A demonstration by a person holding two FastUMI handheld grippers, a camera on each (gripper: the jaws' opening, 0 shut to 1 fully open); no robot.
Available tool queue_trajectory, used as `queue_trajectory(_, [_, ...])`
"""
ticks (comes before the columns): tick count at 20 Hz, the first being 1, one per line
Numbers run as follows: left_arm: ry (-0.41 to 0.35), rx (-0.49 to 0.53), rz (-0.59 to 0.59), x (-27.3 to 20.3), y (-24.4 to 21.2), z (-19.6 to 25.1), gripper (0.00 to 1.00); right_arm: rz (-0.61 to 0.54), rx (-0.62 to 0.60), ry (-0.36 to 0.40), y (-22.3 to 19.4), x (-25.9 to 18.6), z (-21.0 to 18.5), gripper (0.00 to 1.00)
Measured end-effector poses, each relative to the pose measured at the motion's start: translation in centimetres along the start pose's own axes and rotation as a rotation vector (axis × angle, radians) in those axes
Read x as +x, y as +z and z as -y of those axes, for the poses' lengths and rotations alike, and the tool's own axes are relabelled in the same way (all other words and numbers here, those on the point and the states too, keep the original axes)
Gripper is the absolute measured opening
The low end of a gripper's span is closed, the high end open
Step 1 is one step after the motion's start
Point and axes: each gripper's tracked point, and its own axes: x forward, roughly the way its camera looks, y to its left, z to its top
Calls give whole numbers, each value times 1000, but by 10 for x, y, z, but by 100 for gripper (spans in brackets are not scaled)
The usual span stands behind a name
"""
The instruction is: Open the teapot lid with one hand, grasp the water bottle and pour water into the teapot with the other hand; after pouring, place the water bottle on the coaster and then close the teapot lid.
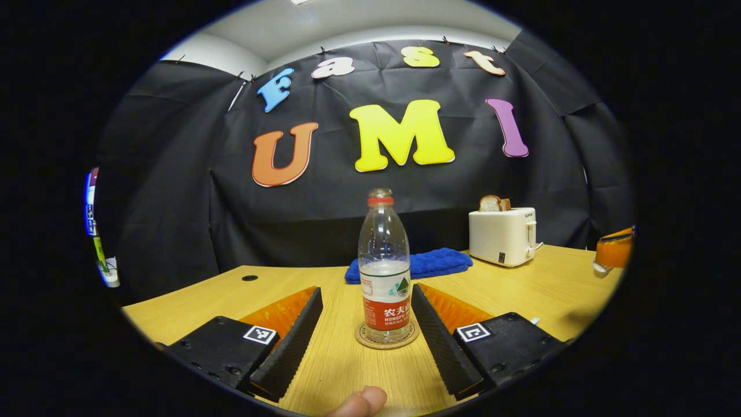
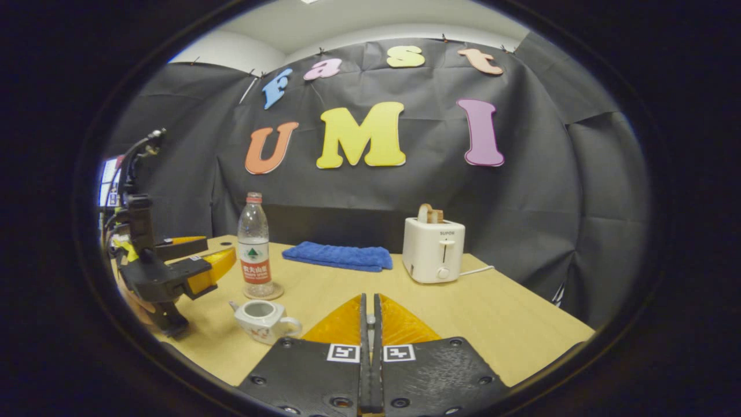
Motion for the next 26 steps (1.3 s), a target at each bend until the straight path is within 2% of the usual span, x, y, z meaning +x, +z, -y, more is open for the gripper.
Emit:
queue_trajectory(2, [31,14,14,-22,10,-13,97,-1,6,17,1,2,-14,0])
queue_trajectory(5, [8,14,-25,-54,12,-15,97,3,25,51,6,2,-32,0])
queue_trajectory(8, [39,1,-43,-87,20,-36,97,-8,80,49,6,6,-45,1])
queue_trajectory(10, [36,-10,-65,-104,23,-43,96,-31,66,65,-2,12,-58,0])
queue_trajectory(11, [27,-17,-73,-111,25,-46,100,-44,58,76,-4,15,-64,0])
queue_trajectory(12, [20,-26,-89,-119,25,-50,97,-56,59,87,-6,19,-69,0])
queue_trajectory(16, [20,-61,-119,-139,32,-77,97,-102,100,138,-11,30,-91,0])
queue_trajectory(20, [62,-57,-89,-148,51,-104,96,-102,98,123,-3,38,-103,0])
queue_trajectory(23, [34,-69,-96,-152,56,-103,96,-107,102,137,-2,40,-119,0])
queue_trajectory(26, [-3,-139,-95,-160,64,-102,96,-118,65,144,-7,43,-131,2])
